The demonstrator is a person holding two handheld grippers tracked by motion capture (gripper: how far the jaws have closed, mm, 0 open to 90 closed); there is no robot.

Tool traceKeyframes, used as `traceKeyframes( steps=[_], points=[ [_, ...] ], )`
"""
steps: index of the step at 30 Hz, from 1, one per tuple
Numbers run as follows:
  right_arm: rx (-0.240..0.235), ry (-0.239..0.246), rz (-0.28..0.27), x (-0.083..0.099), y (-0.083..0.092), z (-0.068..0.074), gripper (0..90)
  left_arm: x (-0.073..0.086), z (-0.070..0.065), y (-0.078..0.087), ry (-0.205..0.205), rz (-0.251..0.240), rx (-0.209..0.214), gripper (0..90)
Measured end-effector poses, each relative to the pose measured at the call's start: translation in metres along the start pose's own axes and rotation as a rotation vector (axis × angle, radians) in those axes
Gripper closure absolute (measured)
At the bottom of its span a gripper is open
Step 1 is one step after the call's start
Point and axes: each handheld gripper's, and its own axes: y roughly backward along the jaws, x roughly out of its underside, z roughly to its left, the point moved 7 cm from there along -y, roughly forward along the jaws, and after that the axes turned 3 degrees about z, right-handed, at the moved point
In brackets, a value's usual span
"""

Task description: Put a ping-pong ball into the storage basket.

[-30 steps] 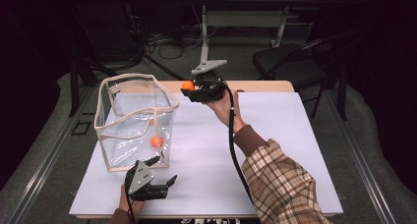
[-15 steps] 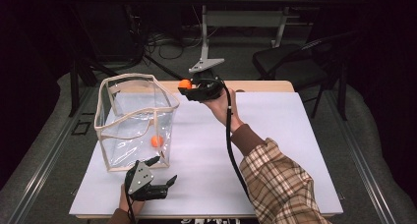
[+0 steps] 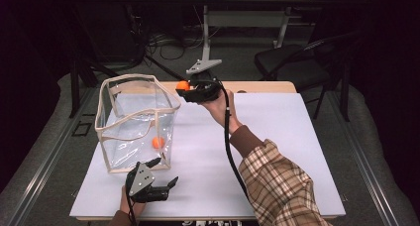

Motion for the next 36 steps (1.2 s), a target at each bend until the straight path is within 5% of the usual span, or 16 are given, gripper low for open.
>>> traceKeyframes(
  steps=[36],
  points=[
    [-0.038, 0.018, 0.016, -0.005, -0.016, 0.017, 50.4, 0.0, 0.0, 0.0, 0.003, -0.002, -0.001, 15.9]
  ],
)
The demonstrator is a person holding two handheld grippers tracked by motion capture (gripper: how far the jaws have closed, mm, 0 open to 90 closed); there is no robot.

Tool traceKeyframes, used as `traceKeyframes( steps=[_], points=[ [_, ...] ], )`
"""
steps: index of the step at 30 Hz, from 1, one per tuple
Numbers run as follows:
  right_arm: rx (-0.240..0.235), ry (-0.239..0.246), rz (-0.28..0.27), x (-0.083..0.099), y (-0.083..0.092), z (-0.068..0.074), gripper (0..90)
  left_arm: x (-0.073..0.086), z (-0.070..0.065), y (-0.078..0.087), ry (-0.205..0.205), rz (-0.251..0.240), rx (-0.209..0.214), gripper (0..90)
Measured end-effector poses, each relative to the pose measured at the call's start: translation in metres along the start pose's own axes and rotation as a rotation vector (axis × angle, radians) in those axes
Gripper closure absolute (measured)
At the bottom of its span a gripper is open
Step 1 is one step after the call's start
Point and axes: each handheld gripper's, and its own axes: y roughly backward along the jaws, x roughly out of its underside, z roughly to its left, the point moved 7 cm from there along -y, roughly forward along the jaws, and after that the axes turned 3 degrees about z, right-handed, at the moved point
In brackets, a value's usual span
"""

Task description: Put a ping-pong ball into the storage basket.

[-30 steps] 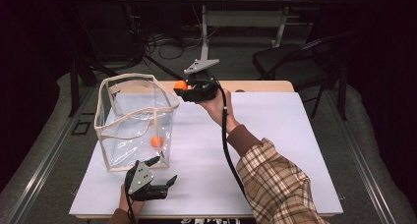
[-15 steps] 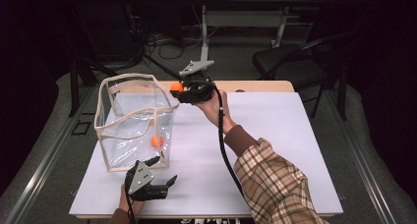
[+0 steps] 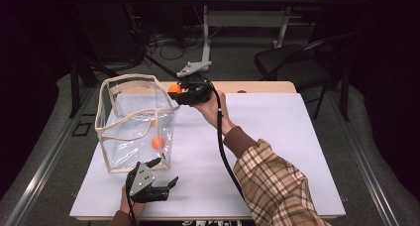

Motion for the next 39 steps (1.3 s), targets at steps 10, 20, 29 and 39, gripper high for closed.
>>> traceKeyframes(
  steps=[10, 20, 29, 39],
  points=[
    [-0.009, 0.004, 0.008, -0.001, -0.004, 0.004, 50.3, 0.0, 0.0, 0.0, 0.002, -0.001, 0.001, 15.9],
    [-0.016, 0.004, 0.008, -0.001, -0.007, 0.006, 50.4, 0.0, 0.0, 0.0, 0.003, -0.001, 0.002, 15.9],
    [-0.024, -0.004, 0.0, -0.004, -0.008, 0.008, 50.3, 0.0, 0.0, 0.001, 0.002, -0.001, 0.002, 15.9],
    [-0.03, 0.009, 0.004, -0.009, -0.011, 0.013, 50.4, 0.0, 0.0, 0.001, 0.001, -0.001, 0.002, 15.9]
  ],
)
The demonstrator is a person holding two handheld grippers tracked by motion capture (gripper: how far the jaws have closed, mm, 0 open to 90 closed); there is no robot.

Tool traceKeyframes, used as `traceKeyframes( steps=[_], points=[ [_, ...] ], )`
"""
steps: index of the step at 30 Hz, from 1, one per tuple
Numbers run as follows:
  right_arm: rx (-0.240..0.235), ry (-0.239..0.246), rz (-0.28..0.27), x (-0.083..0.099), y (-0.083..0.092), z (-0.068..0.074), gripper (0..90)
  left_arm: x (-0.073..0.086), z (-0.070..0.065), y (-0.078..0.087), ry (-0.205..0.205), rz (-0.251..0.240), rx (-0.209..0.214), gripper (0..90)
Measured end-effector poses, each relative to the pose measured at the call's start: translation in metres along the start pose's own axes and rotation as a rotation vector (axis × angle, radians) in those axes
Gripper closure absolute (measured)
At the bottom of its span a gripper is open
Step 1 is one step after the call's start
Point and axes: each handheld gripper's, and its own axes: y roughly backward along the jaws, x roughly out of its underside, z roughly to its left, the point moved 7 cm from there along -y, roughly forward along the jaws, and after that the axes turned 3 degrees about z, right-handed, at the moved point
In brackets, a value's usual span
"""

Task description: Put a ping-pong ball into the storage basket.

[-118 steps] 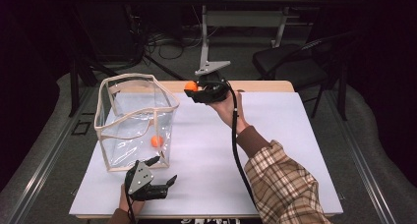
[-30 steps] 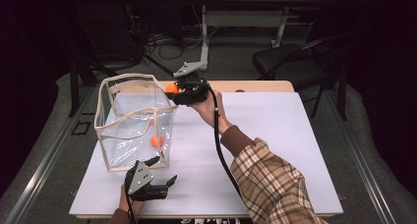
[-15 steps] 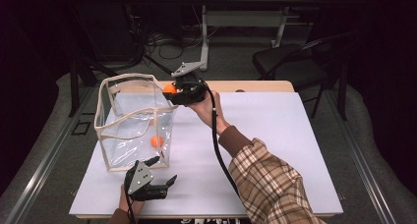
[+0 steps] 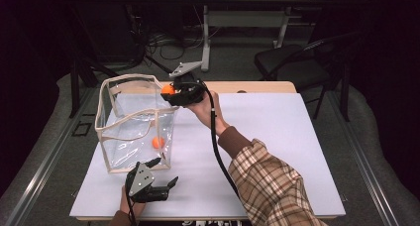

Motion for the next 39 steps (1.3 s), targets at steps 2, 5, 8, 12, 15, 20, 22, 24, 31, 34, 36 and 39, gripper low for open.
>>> traceKeyframes(
  steps=[2, 5, 8, 12, 15, 20, 22, 24, 31, 34, 36, 39],
  points=[
    [-0.002, -0.003, -0.002, -0.001, 0.0, 0.001, 50.4, 0.0, 0.0, 0.0, -0.002, 0.0, 0.0, 15.9],
    [-0.006, -0.001, -0.001, -0.001, -0.001, 0.002, 50.3, 0.0, 0.0, 0.0, 0.0, -0.001, -0.001, 15.9],
    [-0.007, 0.003, -0.005, -0.002, -0.001, 0.003, 50.4, 0.0, 0.0, 0.001, 0.0, -0.001, -0.001, 15.9],
    [-0.007, 0.001, 0.0, -0.002, -0.002, 0.003, 50.3, 0.0, 0.0, 0.001, 0.0, -0.003, 0.0, 15.9],
    [-0.005, 0.0, 0.007, -0.002, -0.004, 0.003, 50.3, 0.0, 0.0, 0.001, 0.001, -0.006, 0.001, 15.9],
    [-0.008, 0.001, 0.003, -0.006, -0.004, 0.004, 50.4, 0.0, 0.0, 0.0, -0.004, -0.001, 0.001, 15.9],
    [-0.009, 0.008, 0.004, -0.006, -0.004, 0.005, 50.4, -0.001, 0.0, 0.001, -0.003, -0.005, 0.001, 15.9],
    [-0.01, 0.008, 0.004, -0.007, -0.004, 0.007, 50.3, 0.0, 0.0, 0.001, -0.001, -0.002, 0.001, 15.9],
    [-0.008, 0.008, 0.009, -0.007, -0.007, 0.006, 50.3, -0.001, 0.0, 0.0, -0.002, -0.003, 0.001, 15.9],
    [-0.011, 0.003, 0.018, -0.006, -0.009, 0.006, 50.3, 0.0, 0.0, 0.0, -0.004, -0.002, 0.002, 15.9],
    [-0.013, 0.006, 0.022, -0.006, -0.01, 0.007, 50.3, -0.001, 0.0, 0.0, -0.005, -0.002, 0.002, 15.9],
    [-0.014, 0.01, 0.022, -0.006, -0.011, 0.008, 50.3, -0.001, 0.0, 0.0, -0.003, -0.002, 0.001, 15.9]
  ],
)
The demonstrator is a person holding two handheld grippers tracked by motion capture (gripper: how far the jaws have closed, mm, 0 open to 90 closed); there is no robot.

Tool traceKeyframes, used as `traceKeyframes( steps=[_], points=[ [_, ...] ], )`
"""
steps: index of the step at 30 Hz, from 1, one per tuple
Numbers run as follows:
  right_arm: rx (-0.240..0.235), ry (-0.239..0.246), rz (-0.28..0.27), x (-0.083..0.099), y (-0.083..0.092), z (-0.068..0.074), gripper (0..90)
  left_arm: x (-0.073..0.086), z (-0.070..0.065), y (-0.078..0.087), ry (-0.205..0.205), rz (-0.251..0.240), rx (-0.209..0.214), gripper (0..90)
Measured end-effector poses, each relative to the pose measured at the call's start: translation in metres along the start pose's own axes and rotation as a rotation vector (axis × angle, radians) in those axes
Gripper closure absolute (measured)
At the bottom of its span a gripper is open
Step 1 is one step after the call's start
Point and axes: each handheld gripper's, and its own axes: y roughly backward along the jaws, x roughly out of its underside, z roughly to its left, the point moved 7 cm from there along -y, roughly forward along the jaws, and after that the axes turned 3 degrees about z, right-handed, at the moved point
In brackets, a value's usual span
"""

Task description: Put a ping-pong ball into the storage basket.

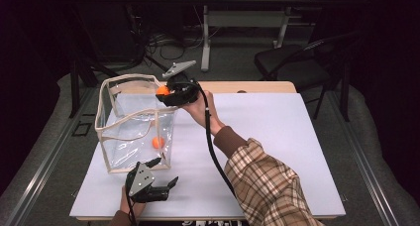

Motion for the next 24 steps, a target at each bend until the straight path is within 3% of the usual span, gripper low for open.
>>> traceKeyframes(
  steps=[24],
  points=[
    [-0.025, -0.035, 0.033, 0.006, -0.018, 0.004, 50.2, 0.0, 0.0, 0.0, -0.001, -0.002, 0.0, 15.9]
  ],
)
